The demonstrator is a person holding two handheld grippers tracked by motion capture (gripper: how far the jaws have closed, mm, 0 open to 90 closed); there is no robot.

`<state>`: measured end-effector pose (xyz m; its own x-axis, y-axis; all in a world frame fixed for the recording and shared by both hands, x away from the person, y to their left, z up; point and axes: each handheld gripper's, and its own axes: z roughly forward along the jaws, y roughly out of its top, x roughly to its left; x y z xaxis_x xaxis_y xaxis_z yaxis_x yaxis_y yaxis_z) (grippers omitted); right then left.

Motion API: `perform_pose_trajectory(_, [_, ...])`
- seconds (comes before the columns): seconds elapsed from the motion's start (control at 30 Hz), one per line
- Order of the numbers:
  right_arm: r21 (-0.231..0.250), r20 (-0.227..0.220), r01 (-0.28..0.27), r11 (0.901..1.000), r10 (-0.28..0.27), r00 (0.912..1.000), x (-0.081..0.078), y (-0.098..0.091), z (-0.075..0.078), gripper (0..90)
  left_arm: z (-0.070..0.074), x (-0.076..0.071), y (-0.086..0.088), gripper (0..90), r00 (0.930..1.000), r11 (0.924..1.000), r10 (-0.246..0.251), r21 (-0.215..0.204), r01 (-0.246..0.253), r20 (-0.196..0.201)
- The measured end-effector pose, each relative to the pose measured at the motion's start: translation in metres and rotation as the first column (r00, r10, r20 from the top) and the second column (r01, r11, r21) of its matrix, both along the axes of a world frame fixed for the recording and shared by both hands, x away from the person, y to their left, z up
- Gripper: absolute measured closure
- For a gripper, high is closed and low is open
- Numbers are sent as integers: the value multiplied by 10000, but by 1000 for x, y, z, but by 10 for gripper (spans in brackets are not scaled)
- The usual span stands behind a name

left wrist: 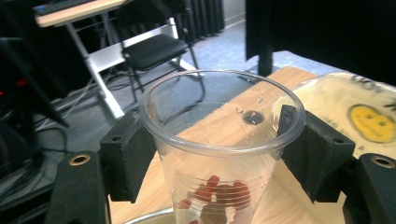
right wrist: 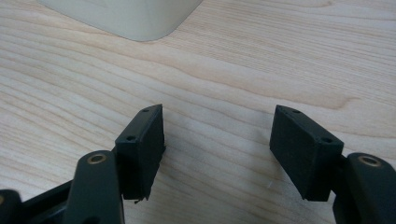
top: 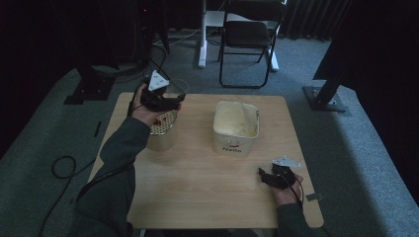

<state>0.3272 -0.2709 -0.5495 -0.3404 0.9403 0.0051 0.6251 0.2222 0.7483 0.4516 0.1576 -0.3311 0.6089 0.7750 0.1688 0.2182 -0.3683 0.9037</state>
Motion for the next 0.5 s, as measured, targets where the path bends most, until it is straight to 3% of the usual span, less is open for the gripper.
perform_pose_trajectory(0.13, [-4, 2, -4, 10000, 4, 10000, 0, 0, 0, 349, -6, 3, -29, 293, 9983, 9984, -554, -114, 552, -204])
perform_pose_trajectory(0.17, [-9, 7, -7, 10000, 7, 10000, 0, 0, 0, 349, -6, 3, -29, 293, 9983, 9984, -554, -114, 552, -204])
perform_pose_trajectory(0.37, [15, -2, -7, 10000, 7, 10000, 0, 0, 0, 346, -10, 6, -69, 290, 9937, 9929, -1093, -510, 1079, -259])
perform_pose_trajectory(0.5, [4, 0, -4, 10000, 4, 10000, 0, 0, 0, 346, -11, 8, -86, 289, 9924, 9915, -1210, -513, 1198, -208])
